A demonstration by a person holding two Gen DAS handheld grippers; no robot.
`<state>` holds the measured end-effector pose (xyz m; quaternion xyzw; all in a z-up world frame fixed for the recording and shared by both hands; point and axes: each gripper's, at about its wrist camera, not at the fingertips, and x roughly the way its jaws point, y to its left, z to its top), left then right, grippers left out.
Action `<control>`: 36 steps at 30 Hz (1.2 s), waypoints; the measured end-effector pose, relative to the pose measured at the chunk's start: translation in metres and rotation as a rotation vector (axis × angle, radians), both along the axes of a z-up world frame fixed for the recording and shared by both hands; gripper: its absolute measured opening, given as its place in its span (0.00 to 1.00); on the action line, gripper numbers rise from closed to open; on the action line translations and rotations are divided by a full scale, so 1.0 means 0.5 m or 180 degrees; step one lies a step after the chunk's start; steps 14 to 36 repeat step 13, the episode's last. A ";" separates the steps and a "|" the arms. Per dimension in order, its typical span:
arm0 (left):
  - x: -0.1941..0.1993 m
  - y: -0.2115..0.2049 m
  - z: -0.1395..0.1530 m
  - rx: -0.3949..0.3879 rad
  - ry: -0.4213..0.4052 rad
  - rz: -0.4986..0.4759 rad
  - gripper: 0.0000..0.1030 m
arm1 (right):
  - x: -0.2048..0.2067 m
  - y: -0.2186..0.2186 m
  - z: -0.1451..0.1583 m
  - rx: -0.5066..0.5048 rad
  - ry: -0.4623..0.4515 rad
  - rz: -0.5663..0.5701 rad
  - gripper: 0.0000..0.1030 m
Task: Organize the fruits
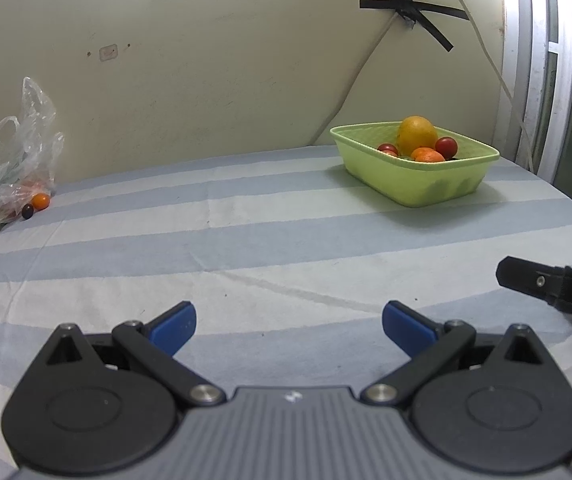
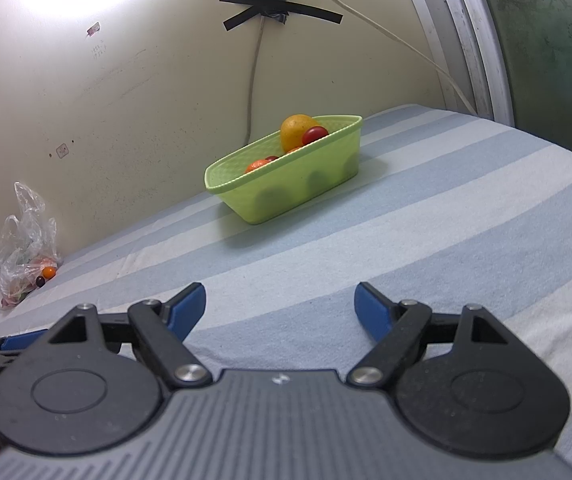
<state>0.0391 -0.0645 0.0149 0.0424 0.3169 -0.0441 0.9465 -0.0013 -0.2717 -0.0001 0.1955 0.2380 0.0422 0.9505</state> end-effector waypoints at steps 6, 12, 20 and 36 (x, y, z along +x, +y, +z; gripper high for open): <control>0.001 0.001 -0.003 0.0029 0.0003 0.0028 1.00 | 0.000 0.000 0.000 -0.0001 0.0001 0.0000 0.81; -0.005 -0.002 -0.001 0.0043 -0.0070 -0.0062 1.00 | 0.000 0.000 0.000 0.0000 0.0001 -0.0001 0.81; -0.005 -0.002 0.000 0.0037 -0.0078 -0.0076 1.00 | 0.000 0.000 0.000 0.0001 0.0001 -0.0001 0.81; -0.005 -0.002 0.000 0.0037 -0.0078 -0.0076 1.00 | 0.000 0.000 0.000 0.0001 0.0001 -0.0001 0.81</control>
